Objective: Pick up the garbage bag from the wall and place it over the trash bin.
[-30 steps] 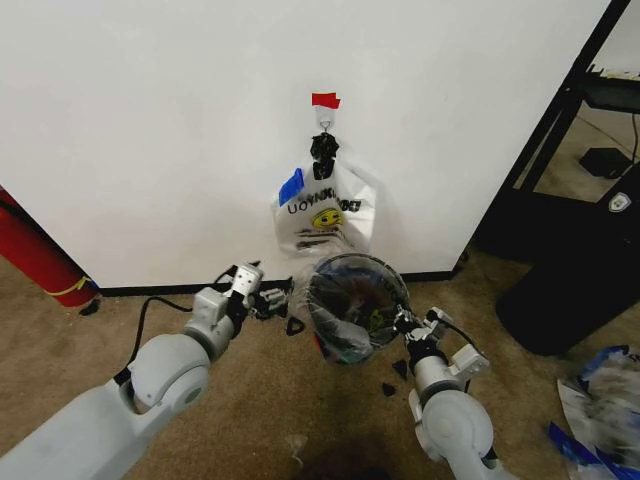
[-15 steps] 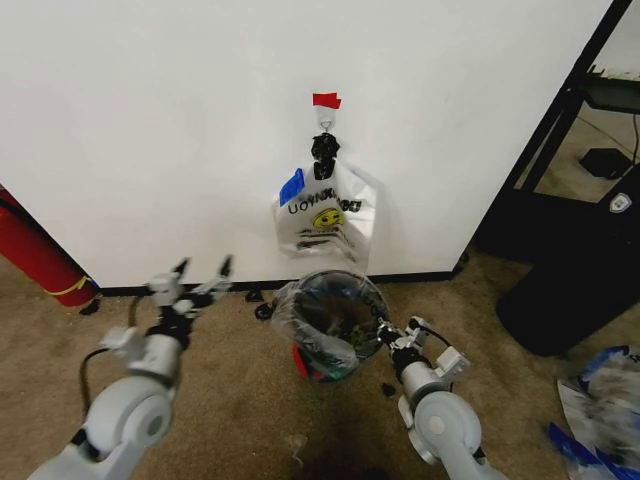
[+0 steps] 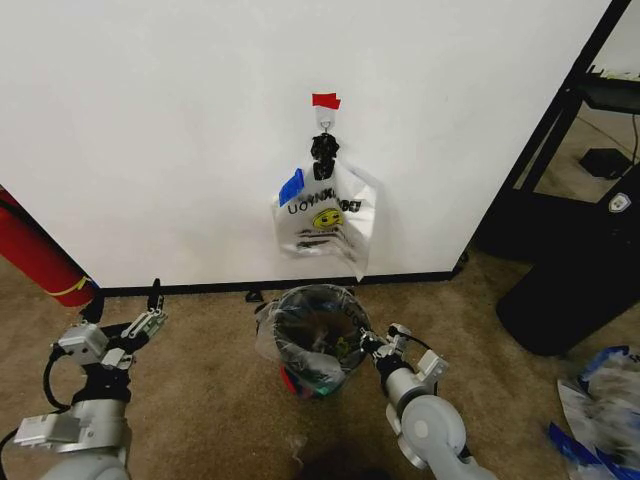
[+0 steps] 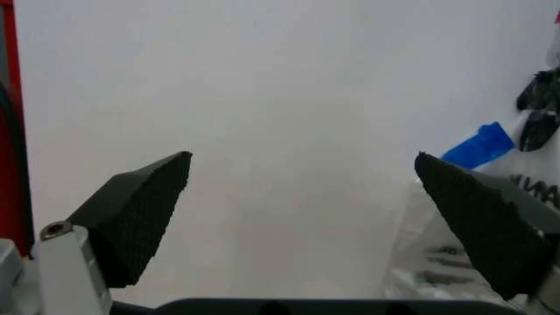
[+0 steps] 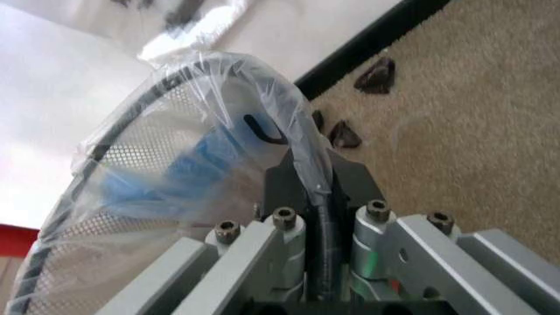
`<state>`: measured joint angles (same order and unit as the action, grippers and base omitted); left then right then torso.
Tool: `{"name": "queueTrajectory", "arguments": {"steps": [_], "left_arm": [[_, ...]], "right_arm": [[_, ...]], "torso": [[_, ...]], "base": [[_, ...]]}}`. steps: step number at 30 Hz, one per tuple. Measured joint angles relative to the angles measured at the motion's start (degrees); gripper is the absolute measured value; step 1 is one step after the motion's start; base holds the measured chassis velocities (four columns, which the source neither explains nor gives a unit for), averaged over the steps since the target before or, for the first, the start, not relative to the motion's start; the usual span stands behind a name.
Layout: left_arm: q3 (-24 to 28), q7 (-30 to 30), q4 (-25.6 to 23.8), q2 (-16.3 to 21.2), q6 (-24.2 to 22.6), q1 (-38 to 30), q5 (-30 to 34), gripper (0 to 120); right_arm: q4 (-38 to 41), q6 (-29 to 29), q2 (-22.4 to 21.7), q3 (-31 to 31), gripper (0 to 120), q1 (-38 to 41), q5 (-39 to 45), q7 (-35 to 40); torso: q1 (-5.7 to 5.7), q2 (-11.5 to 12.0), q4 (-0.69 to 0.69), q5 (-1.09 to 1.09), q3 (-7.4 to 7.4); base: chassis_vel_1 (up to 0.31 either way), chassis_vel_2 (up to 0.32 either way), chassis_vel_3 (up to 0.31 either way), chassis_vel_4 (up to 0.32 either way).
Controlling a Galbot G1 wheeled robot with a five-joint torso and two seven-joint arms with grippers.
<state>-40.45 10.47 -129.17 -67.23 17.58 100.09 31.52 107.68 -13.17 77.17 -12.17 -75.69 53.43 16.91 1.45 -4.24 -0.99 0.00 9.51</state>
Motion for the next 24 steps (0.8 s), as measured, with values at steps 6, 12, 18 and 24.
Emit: {"name": "queueTrajectory", "arguments": {"steps": [6, 12, 18, 24], "left_arm": [[0.89, 0.29, 0.07, 0.80, -0.23, -0.44, -0.57, 100], [1.90, 0.39, 0.00, 1.15, -0.58, -0.83, -0.95, 100], [3.52, 0.46, 0.23, 1.48, -1.21, -1.69, -1.62, 100], [4.38, 0.76, 0.53, 1.60, -1.84, -2.38, -2.55, 100]], "right_arm": [[-1.51, -0.22, 0.26, -0.09, 13, -0.32, -1.35, -0.68], [-1.61, 0.35, 0.32, -0.21, 33, -0.86, -2.78, -0.91], [-0.45, 2.11, 0.11, 0.04, 59, -2.16, -4.41, -2.94], [0.75, 4.52, -0.07, 0.58, 81, -2.45, -5.27, -4.71]], "torso": [[0.00, 0.00, 0.00, 0.01, 0.00], [0.00, 0.00, 0.01, -0.01, 0.00], [0.00, 0.00, 0.01, 0.00, 0.00], [0.00, 0.00, 0.01, 0.00, 0.00]], "base": [[0.000, 0.000, 0.000, 0.000], [0.000, 0.000, 0.000, 0.000], [0.000, 0.000, 0.000, 0.000], [0.000, 0.000, 0.000, 0.000]]}}
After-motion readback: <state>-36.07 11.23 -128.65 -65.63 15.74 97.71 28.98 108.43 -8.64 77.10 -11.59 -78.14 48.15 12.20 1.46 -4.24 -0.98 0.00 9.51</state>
